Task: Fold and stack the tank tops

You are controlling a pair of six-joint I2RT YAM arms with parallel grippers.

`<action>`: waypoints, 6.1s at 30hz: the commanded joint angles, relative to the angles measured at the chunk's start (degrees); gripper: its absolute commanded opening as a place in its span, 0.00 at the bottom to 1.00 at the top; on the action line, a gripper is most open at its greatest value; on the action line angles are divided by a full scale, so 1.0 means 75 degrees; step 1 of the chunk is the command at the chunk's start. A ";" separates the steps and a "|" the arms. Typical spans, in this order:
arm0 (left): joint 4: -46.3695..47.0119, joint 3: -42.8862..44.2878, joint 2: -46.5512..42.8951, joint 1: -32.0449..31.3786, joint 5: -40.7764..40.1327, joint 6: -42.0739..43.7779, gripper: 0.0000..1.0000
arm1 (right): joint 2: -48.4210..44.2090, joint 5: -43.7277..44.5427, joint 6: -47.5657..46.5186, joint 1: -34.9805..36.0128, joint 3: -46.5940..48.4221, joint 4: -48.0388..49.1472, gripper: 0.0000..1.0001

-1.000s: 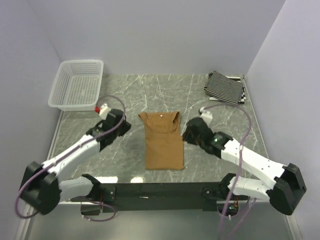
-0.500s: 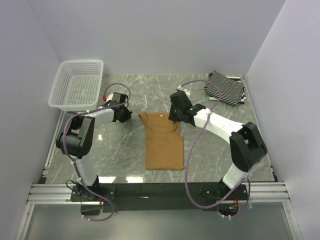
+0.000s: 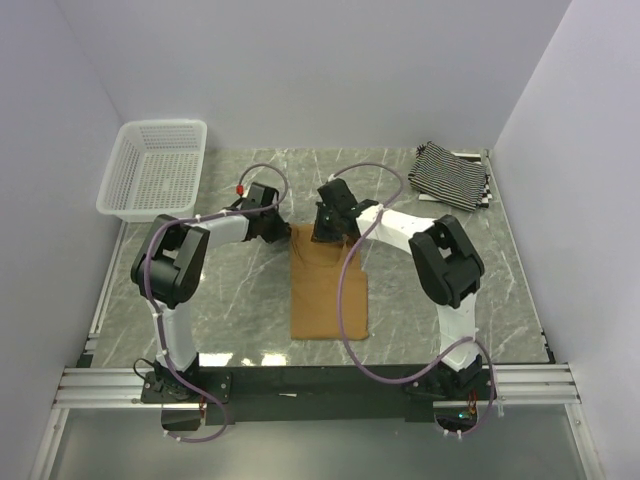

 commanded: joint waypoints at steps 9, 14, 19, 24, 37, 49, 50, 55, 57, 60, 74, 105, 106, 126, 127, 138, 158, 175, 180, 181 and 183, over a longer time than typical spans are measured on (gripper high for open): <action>-0.0011 0.0292 -0.0383 -0.0187 0.0008 -0.0009 0.01 | 0.1303 -0.1188 0.0646 0.0000 0.1670 0.0222 0.06; -0.0070 0.0362 -0.0325 -0.0222 0.0066 0.0038 0.01 | 0.1866 -0.1574 0.0880 -0.0012 0.2035 0.0281 0.06; 0.0106 0.0186 -0.0477 -0.0234 0.0066 -0.0033 0.01 | 0.2101 -0.1996 0.1091 -0.0163 0.2129 0.0643 0.06; 0.0153 0.0338 -0.0512 -0.0316 0.0090 0.0002 0.01 | 0.2335 -0.2804 0.1443 -0.0375 0.2257 0.1159 0.06; 0.0106 0.0479 -0.0500 -0.0480 0.0031 0.0014 0.01 | 0.2440 -0.3040 0.1514 -0.0715 0.2433 0.1325 0.07; 0.0153 0.0632 -0.0149 -0.0679 0.0008 -0.0056 0.01 | 0.2617 -0.2560 0.1116 -0.1019 0.3043 0.0645 0.10; 0.0176 0.0643 -0.0091 -0.0691 0.0008 -0.0068 0.01 | 0.2582 -0.2466 0.1080 -0.1043 0.3032 0.0598 0.11; 0.0188 0.0713 0.0202 -0.0703 -0.0051 -0.0080 0.01 | 0.2313 -0.2092 0.0764 -0.1218 0.3172 0.0223 0.15; 0.0177 0.0784 0.0331 -0.0691 -0.0051 -0.0068 0.01 | 0.2114 -0.1928 0.0566 -0.1336 0.3265 -0.0068 0.19; 0.0095 0.0936 0.0589 -0.0703 -0.0051 -0.0056 0.01 | 0.1763 -0.1564 0.0331 -0.1488 0.3348 -0.0432 0.23; -0.0667 0.1381 0.0602 -0.0621 -0.1539 -0.0361 0.01 | -0.1191 0.1189 -0.0643 -0.1582 -0.0034 -0.1125 0.25; 0.1511 0.2201 0.1080 -0.1663 0.0827 0.0272 0.03 | -0.0876 -0.0684 0.0107 -0.2648 -0.1574 0.1253 0.30; 0.1547 0.2237 0.1151 -0.1699 0.0886 0.0214 0.03 | -0.0806 -0.0731 0.0154 -0.2637 -0.1516 0.1265 0.29; 0.1466 0.3080 0.2300 -0.1945 0.1144 -0.0033 0.01 | -0.0466 -0.1634 0.0857 -0.2637 -0.1528 0.1980 0.28; 0.1431 0.3127 0.2324 -0.1933 0.1133 -0.0021 0.01 | -0.0407 -0.1634 0.0857 -0.2648 -0.1469 0.1980 0.28; 0.0751 0.3678 0.2500 -0.1933 0.0688 0.0260 0.01 | -0.0149 -0.1552 0.0799 -0.2543 -0.1047 0.1688 0.28; 0.0071 0.3843 0.1938 -0.1489 0.0137 0.0752 0.01 | 0.0038 -0.1305 0.0612 -0.2414 -0.0696 0.1394 0.28; 0.0235 0.2169 0.0298 -0.1289 0.0031 0.0705 0.01 | 0.0495 -0.1013 0.0447 -0.2051 -0.0027 0.0902 0.28; 0.0305 0.1675 -0.0113 -0.1266 0.0031 0.0752 0.01 | 0.0670 -0.0942 0.0401 -0.1957 0.0008 0.0821 0.27; 0.0282 0.1535 -0.0171 -0.1277 0.0020 0.0741 0.01 | 0.0729 -0.0931 0.0389 -0.1969 0.0043 0.0785 0.27; 0.0259 0.1383 -0.0371 -0.1266 0.0019 0.0741 0.01 | 0.0870 -0.0837 0.0307 -0.1945 0.0183 0.0610 0.27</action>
